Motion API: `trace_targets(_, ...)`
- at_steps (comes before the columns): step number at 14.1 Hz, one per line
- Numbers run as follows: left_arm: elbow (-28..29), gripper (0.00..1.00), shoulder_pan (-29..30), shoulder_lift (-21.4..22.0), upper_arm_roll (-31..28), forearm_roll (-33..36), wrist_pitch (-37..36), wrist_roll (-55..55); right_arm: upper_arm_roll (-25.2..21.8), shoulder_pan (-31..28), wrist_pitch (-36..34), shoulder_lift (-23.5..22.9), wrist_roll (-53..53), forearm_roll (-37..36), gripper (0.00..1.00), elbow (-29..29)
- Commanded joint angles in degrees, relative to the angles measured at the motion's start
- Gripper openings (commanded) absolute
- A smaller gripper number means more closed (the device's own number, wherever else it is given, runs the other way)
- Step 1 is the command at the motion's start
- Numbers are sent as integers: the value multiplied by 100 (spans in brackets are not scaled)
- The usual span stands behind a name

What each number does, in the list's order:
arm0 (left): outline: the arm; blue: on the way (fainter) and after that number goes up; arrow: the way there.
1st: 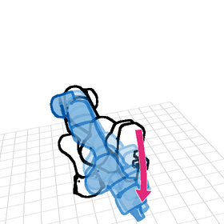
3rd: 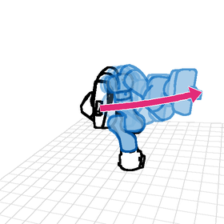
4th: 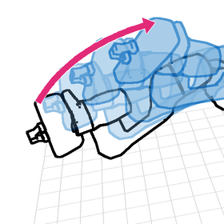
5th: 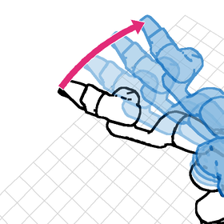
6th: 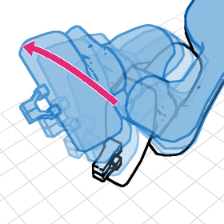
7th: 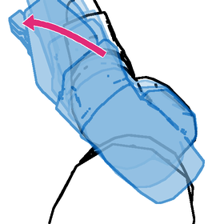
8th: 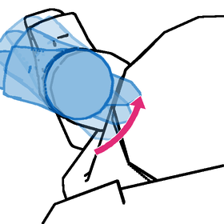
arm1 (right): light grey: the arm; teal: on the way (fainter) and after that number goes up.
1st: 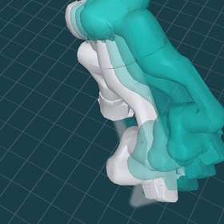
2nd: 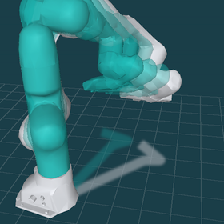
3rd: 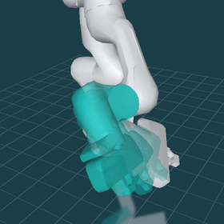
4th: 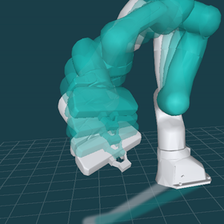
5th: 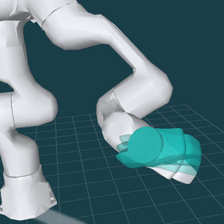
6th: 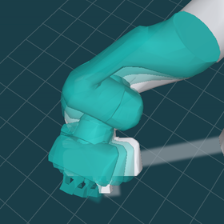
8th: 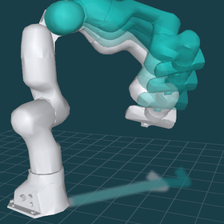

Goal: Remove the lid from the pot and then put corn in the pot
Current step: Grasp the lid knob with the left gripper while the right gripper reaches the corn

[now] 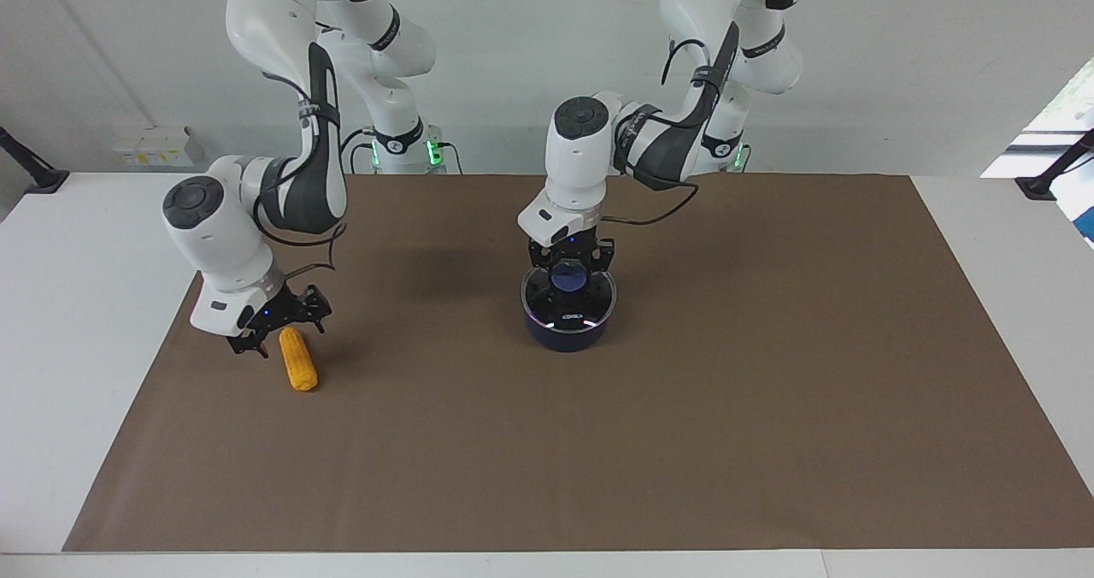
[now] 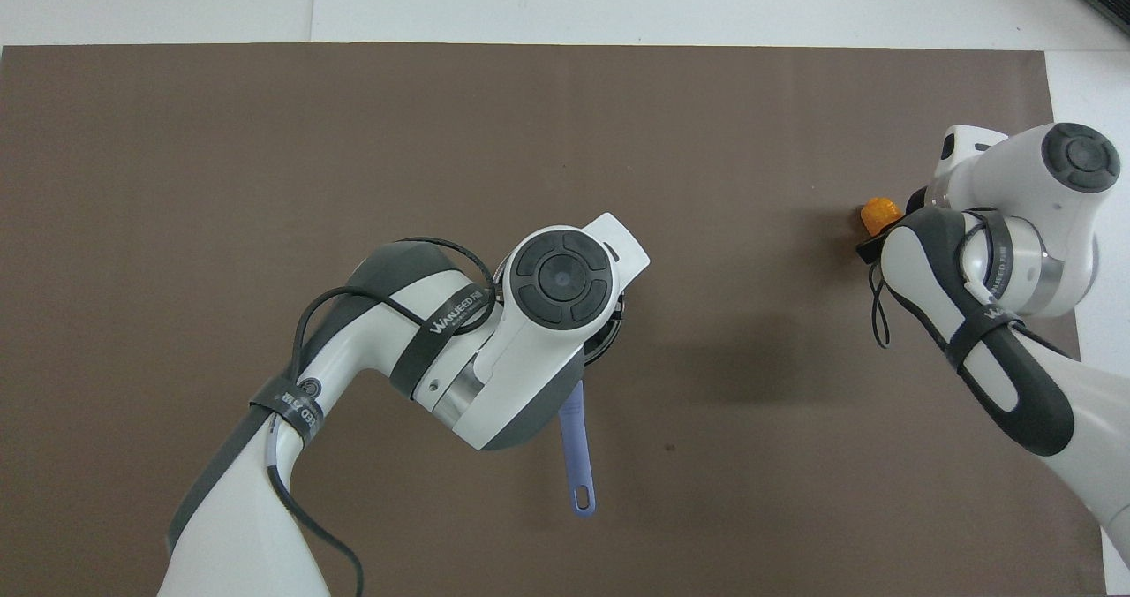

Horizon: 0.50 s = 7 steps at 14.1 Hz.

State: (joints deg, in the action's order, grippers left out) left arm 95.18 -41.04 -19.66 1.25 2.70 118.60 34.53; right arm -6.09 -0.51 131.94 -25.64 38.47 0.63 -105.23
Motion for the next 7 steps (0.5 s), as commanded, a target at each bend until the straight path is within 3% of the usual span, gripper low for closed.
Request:
trace_targets(1, -149, 0, -98, 217, -63, 135, -197, 115, 28, -89, 104, 76, 213, 86, 100, -199)
trace_targets(7, 262, 0, 551, 823, -98, 117, -557, -701, 28, -178, 7, 85, 240, 86, 100, -200)
